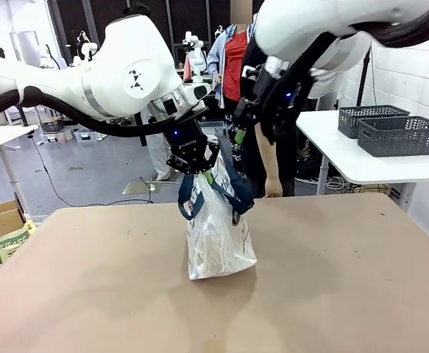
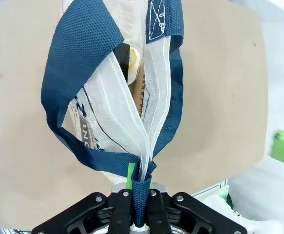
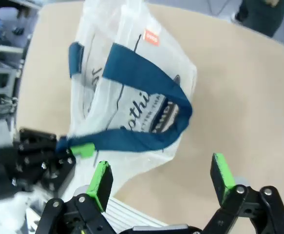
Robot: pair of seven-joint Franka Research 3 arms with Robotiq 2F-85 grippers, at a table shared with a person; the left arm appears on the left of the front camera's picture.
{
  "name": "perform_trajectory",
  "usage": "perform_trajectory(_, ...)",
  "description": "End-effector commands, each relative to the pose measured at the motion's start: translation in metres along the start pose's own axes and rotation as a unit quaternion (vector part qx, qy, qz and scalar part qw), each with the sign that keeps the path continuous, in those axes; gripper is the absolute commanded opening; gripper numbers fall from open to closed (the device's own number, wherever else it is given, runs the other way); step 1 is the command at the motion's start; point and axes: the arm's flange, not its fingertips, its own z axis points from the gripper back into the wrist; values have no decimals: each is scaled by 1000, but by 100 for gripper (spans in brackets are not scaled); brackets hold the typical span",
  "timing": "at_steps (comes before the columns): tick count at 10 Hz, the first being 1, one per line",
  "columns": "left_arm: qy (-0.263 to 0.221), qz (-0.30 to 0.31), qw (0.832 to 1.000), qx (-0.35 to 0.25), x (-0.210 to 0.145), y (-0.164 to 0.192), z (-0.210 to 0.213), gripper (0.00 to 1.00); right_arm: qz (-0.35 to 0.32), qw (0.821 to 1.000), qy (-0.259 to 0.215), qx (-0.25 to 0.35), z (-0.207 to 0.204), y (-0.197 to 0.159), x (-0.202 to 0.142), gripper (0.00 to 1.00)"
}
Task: Transfer purchased items from the store into the shopping bag.
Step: Move the Reusable shopping bag to the right side of the table.
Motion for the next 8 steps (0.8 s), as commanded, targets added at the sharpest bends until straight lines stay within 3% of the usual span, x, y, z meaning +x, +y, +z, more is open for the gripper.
perform_trajectory(1, 1, 0, 1000, 0, -2, 1, 3, 0, 98, 995, 22, 28, 9, -30, -30, 100)
perform_trajectory(3, 1, 0, 1000, 0, -2, 1, 3, 0, 215, 976, -1, 11, 23, -48, -50, 100)
perform_trajectory(5, 1, 0, 1000, 0, -2, 1, 3, 0, 347, 936, -29, 58, 36, -74, -74, 100)
perform_trajectory(7, 1, 0, 1000, 0, -2, 1, 3, 0, 369, 924, -69, 74, 46, -100, -83, 100)
perform_trajectory(8, 1, 0, 1000, 0, -2, 1, 3, 0, 334, 936, -80, 83, 45, -117, -84, 100)
